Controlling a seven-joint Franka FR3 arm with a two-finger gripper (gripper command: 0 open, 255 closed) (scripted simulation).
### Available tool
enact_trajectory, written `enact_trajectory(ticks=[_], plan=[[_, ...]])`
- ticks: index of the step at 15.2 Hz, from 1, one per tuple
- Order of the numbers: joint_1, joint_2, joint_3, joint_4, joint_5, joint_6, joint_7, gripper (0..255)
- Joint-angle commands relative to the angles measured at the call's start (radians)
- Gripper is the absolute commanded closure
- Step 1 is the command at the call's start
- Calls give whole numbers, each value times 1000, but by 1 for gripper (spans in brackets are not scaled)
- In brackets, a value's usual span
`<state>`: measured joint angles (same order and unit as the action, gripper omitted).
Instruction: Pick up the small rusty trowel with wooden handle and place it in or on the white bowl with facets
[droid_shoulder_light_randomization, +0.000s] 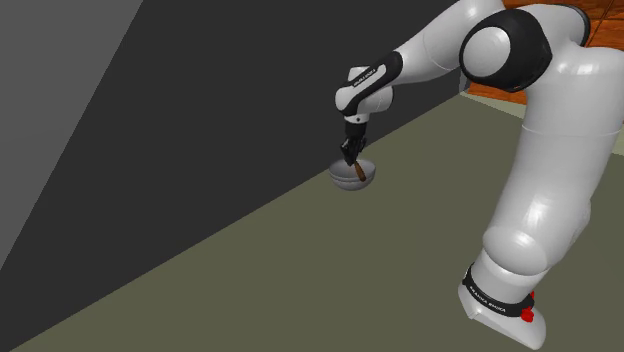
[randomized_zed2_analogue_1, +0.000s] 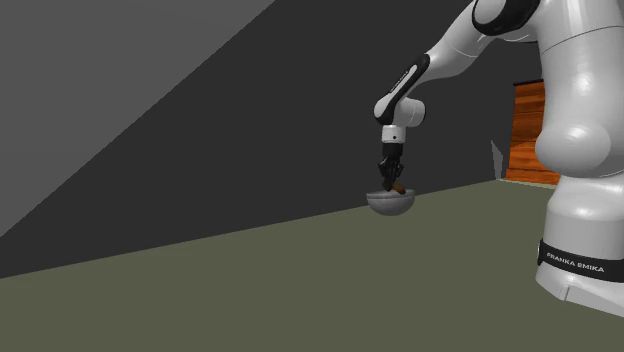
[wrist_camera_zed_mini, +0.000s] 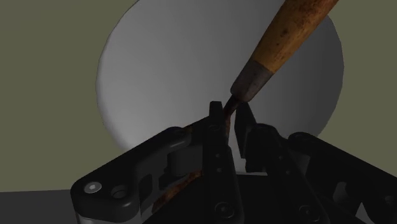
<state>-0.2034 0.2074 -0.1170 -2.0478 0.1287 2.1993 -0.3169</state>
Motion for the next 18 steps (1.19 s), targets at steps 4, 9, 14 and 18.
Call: enact_trajectory(ticks=[4,9,14,18], plan=[[0,5,0,-8,0,2,0,0],[-2,-38,-5,46,-13,-94,8,0],[-3,-48,-7,61,-16,-119,10,0],[-3,-48,-7,61,-16,-119,10,0]])
